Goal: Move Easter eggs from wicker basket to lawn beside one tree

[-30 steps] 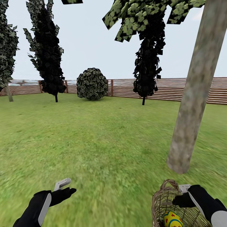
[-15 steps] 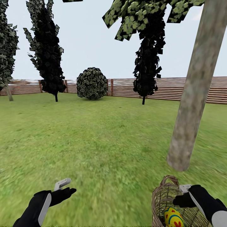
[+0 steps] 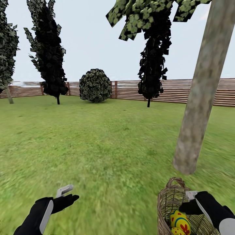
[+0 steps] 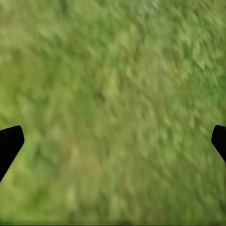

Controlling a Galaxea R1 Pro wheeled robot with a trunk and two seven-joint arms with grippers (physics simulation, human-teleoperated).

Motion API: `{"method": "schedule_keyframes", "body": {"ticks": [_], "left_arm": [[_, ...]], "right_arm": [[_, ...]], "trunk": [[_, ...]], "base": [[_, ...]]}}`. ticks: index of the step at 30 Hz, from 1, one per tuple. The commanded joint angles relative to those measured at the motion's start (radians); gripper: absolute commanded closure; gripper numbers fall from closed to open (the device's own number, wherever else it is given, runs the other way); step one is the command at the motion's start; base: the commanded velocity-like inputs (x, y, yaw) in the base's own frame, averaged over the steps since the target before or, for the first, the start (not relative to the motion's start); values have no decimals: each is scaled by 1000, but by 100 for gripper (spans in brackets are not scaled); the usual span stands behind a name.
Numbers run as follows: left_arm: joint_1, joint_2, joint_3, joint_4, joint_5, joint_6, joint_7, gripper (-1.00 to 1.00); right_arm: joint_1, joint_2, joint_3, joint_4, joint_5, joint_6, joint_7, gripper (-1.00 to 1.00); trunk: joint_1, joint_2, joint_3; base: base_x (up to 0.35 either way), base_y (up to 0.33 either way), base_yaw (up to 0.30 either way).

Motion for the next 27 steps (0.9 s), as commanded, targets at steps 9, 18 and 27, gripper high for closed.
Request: {"method": "schedule_keyframes", "body": {"ticks": [9, 18, 27], "left_arm": [[-1, 0, 2, -1, 10, 7, 1, -100], [-1, 0, 2, 0, 11, 7, 1, -100], [-1, -2, 2, -1, 11, 7, 1, -100]], "right_arm": [[0, 3, 5, -2, 8, 3, 6, -100], [0, 3, 5, -2, 8, 3, 6, -100], [0, 3, 5, -2, 8, 3, 6, -100]], "trunk": [[4, -3, -36], [4, -3, -40], [4, -3, -40]], "base": [[0, 0, 0], [25, 0, 0], [280, 0, 0]]}}
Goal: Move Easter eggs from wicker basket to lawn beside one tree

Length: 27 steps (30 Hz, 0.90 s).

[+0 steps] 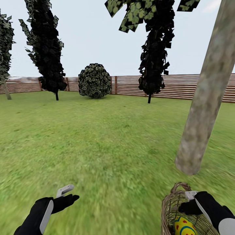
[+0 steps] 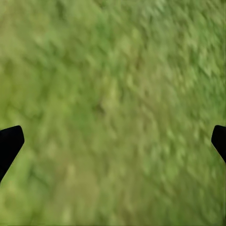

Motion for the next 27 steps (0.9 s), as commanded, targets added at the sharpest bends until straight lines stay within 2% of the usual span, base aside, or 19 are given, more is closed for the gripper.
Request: {"method": "schedule_keyframes", "body": {"ticks": [1, 8, 15, 24, 27], "left_arm": [[-1, 0, 2, -1, 9, 7, 1, -100], [-1, 0, 3, -1, 9, 7, 1, -100], [-1, 0, 2, -1, 9, 7, 1, -100], [-1, -10, 3, -1, 9, 7, 1, -100], [-1, -12, 3, -1, 9, 7, 1, -100]], "right_arm": [[0, -1, 5, -2, 7, 3, 6, -100], [0, -1, 5, -2, 7, 3, 6, -100], [0, -1, 5, -2, 7, 3, 6, -100], [0, -2, 13, -3, 13, -6, 14, -100], [0, -5, 14, -4, 17, -43, 17, -100]], "trunk": [[0, 0, -1], [0, 0, -1], [3, -2, -28], [3, -2, -28], [3, -2, -28]], "base": [[136, 0, 0], [26, 0, 0], [0, 0, 0], [0, 0, 0], [0, 0, 0]]}}
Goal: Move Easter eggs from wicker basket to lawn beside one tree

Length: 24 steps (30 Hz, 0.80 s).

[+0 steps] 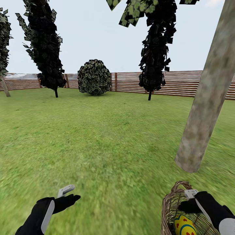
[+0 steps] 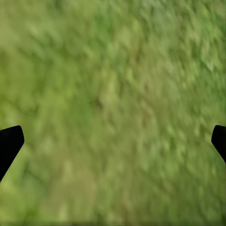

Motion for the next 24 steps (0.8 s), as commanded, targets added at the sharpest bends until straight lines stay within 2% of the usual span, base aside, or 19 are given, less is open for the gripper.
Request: {"method": "schedule_keyframes", "body": {"ticks": [1, 6, 7, 9, 12, 22, 23, 24], "left_arm": [[-1, 0, 2, -1, 9, 7, 1, -100], [-1, 0, 1, -1, 9, 7, 1, -100], [-6, -6, -5, 5, 15, 1, 7, -100], [-9, 0, -12, 16, 27, -10, 18, -100], [8, 17, 5, -1, 8, -27, 1, -100], [12, 16, 15, -24, 5, -83, -17, -100], [12, 15, 15, -23, 5, -142, -17, -100], [12, 15, 15, -21, 5, -152, -17, -100]], "right_arm": [[0, 0, 6, -2, 9, -9, 7, -100], [0, 5, 8, 3, 8, -30, 5, -100], [0, 0, 2, 9, 5, -36, 0, -100], [0, -12, -7, 20, 6, -47, 4, -100], [0, -29, 5, 37, 4, -59, 4, -100], [0, -28, 6, 86, 3, -83, 1, -100], [0, -28, 6, 86, 3, -83, 1, -100], [0, -29, 6, 86, 3, -83, 1, -100]], "trunk": [[0, 0, -1], [0, 0, -1], [0, 0, -1], [0, 0, -1], [0, 0, -1], [0, 0, -1], [0, 0, -1], [0, 0, -1]], "base": [[0, 0, 0], [0, 0, 0], [0, 0, 0], [0, 0, 0], [0, 0, 0], [19, 0, 0], [211, 0, 0], [121, 0, 0]]}}
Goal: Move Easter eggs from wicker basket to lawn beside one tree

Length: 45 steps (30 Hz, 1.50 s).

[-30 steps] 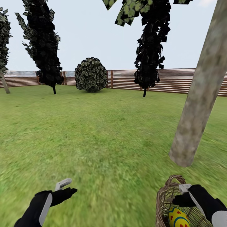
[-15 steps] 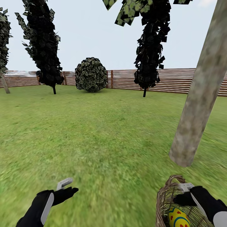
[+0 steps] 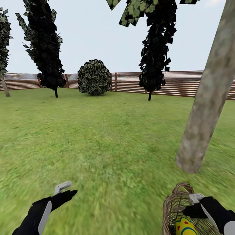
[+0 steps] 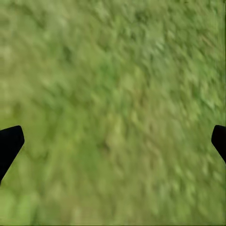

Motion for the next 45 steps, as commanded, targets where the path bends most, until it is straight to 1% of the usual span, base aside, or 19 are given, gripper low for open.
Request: {"method": "schedule_keyframes", "body": {"ticks": [1, 3, 8, 16, 24, 27, 45], "left_arm": [[-1, 0, 1, 5, 10, 0, 1, -100], [-1, -1, -1, 23, 11, -9, 1, -100], [-1, -2, -2, 33, 12, -14, 2, -100], [-1, -4, -5, 35, 13, -16, 2, -100], [-1, -6, -7, 36, 7, -16, 2, -100], [-1, -17, -8, 41, 4, -16, 2, -100], [-1, -18, -8, 48, 5, -16, 2, -100]], "right_arm": [[0, -1, 5, -2, 8, 3, 6, -100], [0, -2, 5, -2, 8, 3, 6, -100], [0, -2, 5, -2, 8, 3, 6, -100], [0, 1, 5, -2, 8, 4, 6, -100], [0, 0, 5, -2, 8, 4, 6, -100], [0, 0, 5, -2, 8, 4, 6, -100], [0, 1, 5, 3, 8, 3, 6, -100]], "trunk": [[0, 0, -1], [0, 0, -1], [0, 0, -1], [0, 0, -1], [4, -2, -32], [5, -3, -44], [13, -7, -113]], "base": [[132, 0, 0], [248, 0, 0], [311, 15, 0], [30, 4, 0], [0, 0, 0], [0, 0, 0], [0, 0, 0]]}}
